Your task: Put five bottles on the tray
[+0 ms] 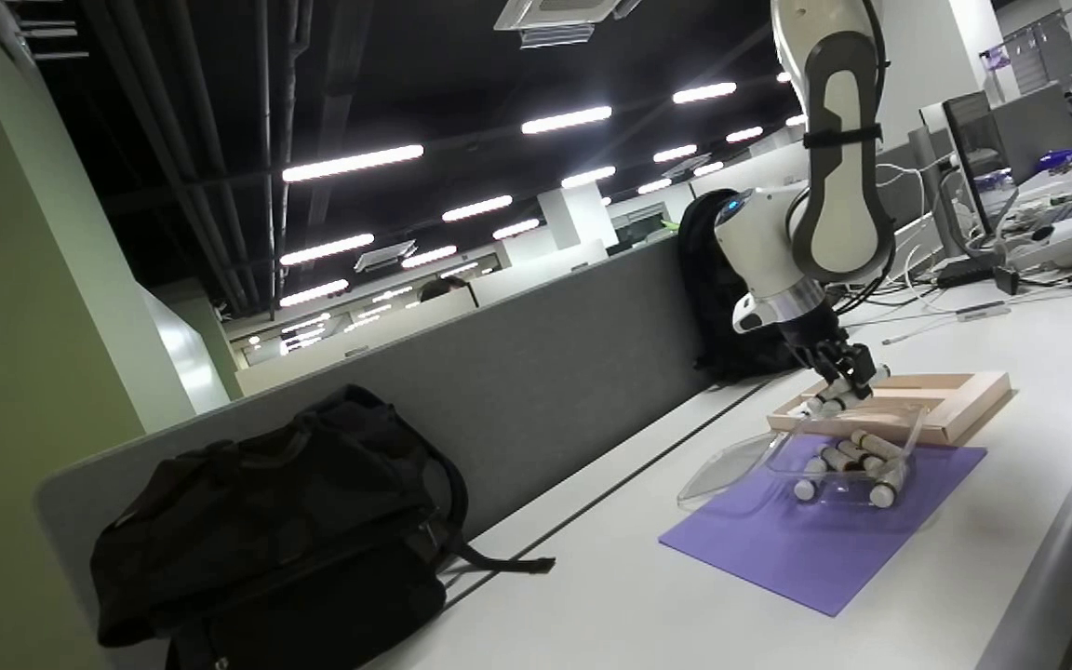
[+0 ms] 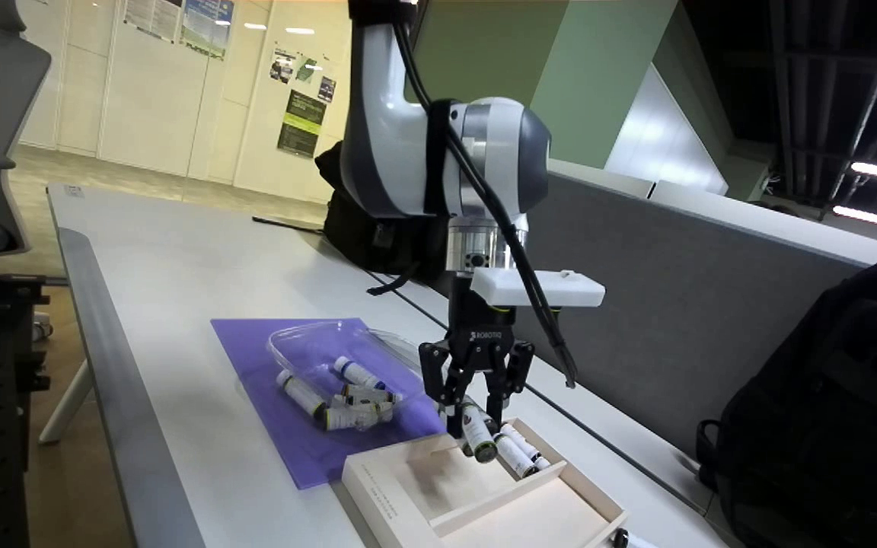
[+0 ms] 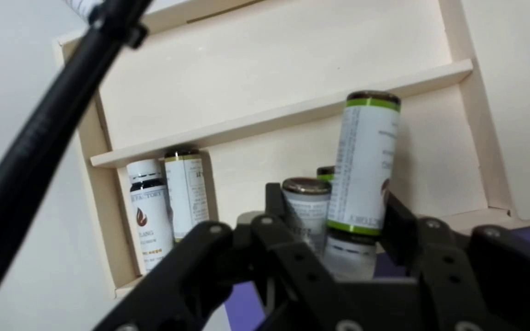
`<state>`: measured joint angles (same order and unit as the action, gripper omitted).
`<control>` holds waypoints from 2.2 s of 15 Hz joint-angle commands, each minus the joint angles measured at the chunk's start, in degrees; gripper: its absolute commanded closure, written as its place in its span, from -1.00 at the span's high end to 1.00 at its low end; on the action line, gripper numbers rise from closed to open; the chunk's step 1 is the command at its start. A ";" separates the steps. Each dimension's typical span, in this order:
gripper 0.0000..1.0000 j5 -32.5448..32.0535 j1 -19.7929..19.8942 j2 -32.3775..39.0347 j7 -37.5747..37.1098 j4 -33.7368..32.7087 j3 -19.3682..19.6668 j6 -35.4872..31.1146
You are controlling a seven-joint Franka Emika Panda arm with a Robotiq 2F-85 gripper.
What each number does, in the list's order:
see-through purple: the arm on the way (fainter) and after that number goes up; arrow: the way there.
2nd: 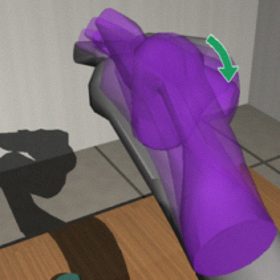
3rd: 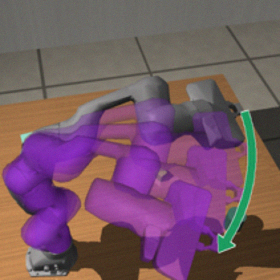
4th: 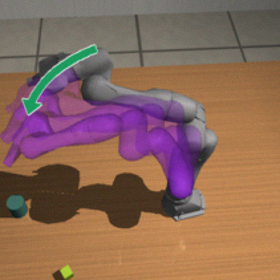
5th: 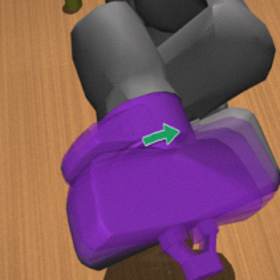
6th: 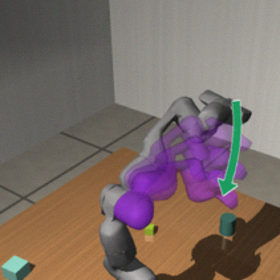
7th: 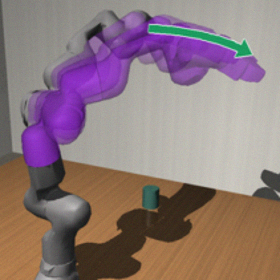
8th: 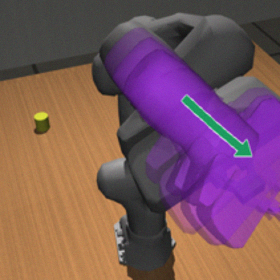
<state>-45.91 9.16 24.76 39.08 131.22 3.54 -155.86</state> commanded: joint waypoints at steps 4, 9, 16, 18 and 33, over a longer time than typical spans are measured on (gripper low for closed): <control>-0.49 1.78 0.77 2.21 7.17 -2.49 0.02 1.91; 0.78 2.86 0.45 1.80 9.47 -2.81 0.10 3.85; 1.00 5.40 1.26 0.37 12.67 -2.01 -0.13 5.04; 1.00 5.18 1.31 0.60 13.42 -1.90 0.24 3.43; 1.00 8.24 2.93 2.96 21.76 -0.81 -0.67 -4.37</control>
<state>-38.91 11.00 27.01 57.68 130.14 3.66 -157.26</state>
